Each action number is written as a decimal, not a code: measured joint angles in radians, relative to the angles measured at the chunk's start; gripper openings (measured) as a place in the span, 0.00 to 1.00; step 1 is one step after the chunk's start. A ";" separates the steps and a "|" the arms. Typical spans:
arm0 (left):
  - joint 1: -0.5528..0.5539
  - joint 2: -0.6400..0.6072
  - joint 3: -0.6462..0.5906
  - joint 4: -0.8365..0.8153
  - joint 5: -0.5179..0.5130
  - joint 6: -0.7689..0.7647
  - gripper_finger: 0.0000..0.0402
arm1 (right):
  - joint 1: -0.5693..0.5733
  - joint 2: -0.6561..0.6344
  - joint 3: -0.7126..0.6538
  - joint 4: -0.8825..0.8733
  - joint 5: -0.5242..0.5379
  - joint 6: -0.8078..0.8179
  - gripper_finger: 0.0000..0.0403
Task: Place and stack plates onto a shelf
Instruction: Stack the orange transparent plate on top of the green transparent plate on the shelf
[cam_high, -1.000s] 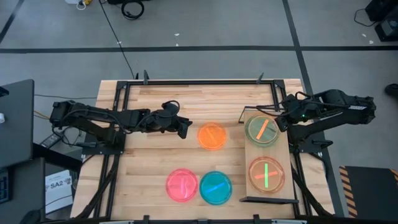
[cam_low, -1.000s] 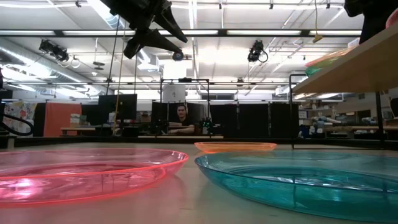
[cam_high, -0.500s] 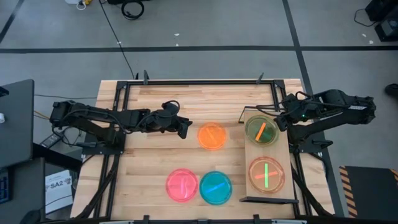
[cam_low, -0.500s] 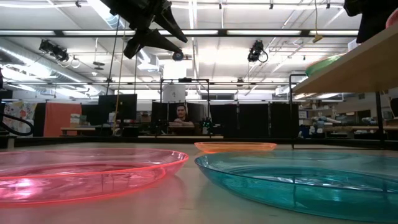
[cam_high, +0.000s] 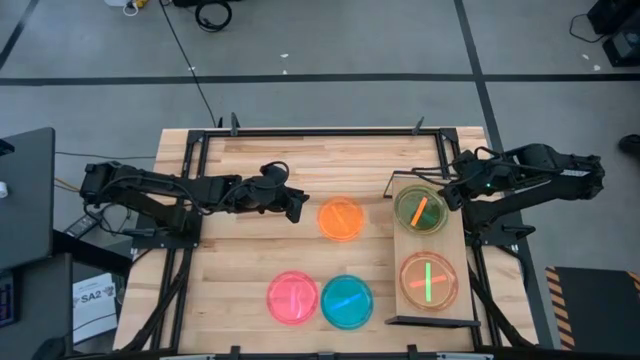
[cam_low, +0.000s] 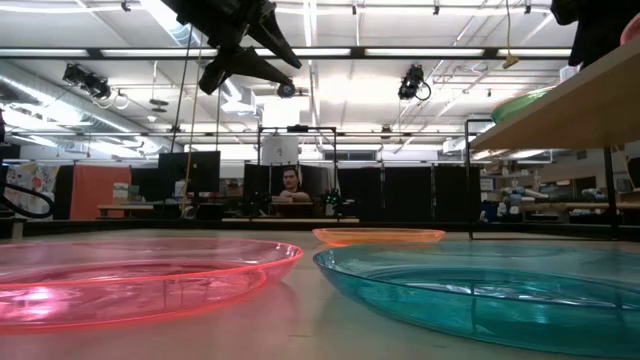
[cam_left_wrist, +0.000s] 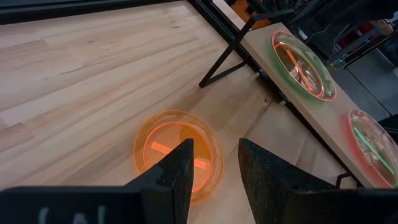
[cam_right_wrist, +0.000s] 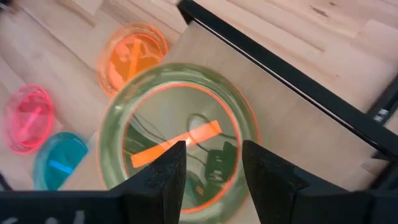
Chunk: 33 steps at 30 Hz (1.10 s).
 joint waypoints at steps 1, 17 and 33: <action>0.000 0.006 0.000 0.002 0.000 0.000 0.33 | 0.000 0.000 0.000 0.013 0.000 0.001 0.40; 0.003 0.215 0.000 -0.029 0.001 -0.058 0.33 | 0.000 0.003 0.000 0.132 -0.002 -0.017 0.40; 0.003 0.411 -0.001 0.027 0.000 -0.087 0.33 | 0.000 0.003 0.000 0.132 -0.002 -0.017 0.40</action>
